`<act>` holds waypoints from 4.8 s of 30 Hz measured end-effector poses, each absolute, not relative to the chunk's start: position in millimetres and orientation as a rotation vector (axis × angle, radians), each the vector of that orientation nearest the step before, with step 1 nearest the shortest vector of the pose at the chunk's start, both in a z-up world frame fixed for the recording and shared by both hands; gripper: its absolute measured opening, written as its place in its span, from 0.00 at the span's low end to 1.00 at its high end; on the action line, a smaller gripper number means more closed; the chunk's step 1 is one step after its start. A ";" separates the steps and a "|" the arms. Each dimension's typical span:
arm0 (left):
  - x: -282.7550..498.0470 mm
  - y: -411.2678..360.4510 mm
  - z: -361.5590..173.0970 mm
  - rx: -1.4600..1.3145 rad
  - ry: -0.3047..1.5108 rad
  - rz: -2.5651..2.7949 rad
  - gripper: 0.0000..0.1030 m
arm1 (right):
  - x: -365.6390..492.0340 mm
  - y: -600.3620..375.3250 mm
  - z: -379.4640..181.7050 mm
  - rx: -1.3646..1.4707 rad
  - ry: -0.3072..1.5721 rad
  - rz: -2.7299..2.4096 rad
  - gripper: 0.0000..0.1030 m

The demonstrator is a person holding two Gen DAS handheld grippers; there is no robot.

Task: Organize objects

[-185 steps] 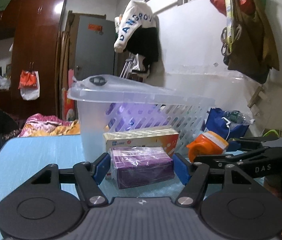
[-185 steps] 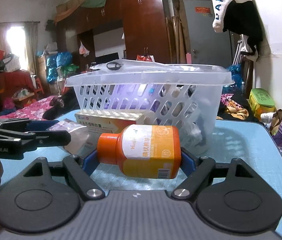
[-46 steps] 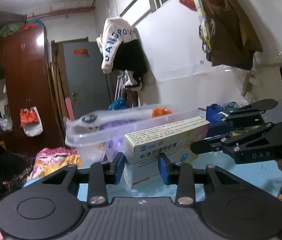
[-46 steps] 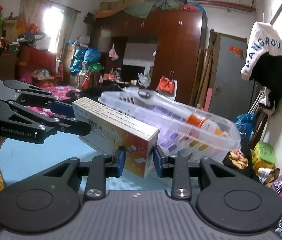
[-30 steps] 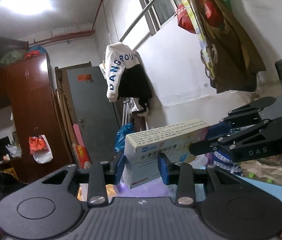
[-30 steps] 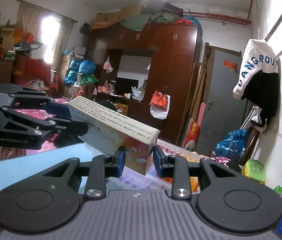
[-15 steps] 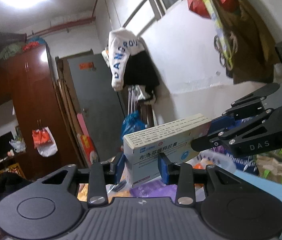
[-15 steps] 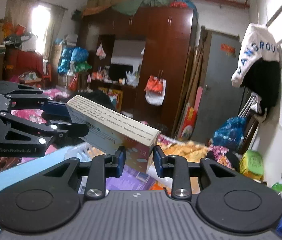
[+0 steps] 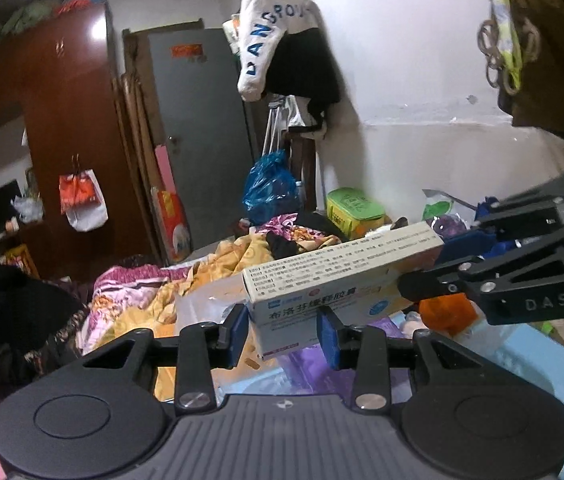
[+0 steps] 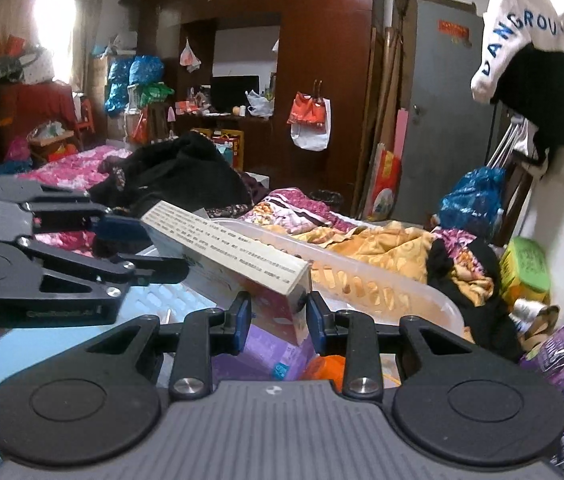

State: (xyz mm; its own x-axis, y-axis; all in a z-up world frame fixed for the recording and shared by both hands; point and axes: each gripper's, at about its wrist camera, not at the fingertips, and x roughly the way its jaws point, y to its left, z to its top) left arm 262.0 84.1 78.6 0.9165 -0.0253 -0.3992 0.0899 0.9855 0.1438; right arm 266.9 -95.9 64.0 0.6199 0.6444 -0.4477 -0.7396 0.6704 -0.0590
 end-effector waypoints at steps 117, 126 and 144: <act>73.8 16.3 28.9 0.046 0.261 0.027 1.00 | 128.4 -208.1 14.9 0.001 0.276 0.637 1.00; 74.9 18.1 26.9 0.034 0.265 0.025 1.00 | 128.5 -205.9 14.2 -0.005 0.281 0.657 1.00; 76.4 16.8 25.6 0.037 0.269 0.010 1.00 | 131.4 -208.9 12.7 0.011 0.285 0.693 1.00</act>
State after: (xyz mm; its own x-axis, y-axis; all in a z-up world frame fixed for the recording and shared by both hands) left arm 76.4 16.8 25.6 0.9639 0.0152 -0.2658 -0.0053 0.9993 0.0379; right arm 131.4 -208.9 12.7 0.7319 0.6318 -0.2553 -0.6288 0.7705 0.1044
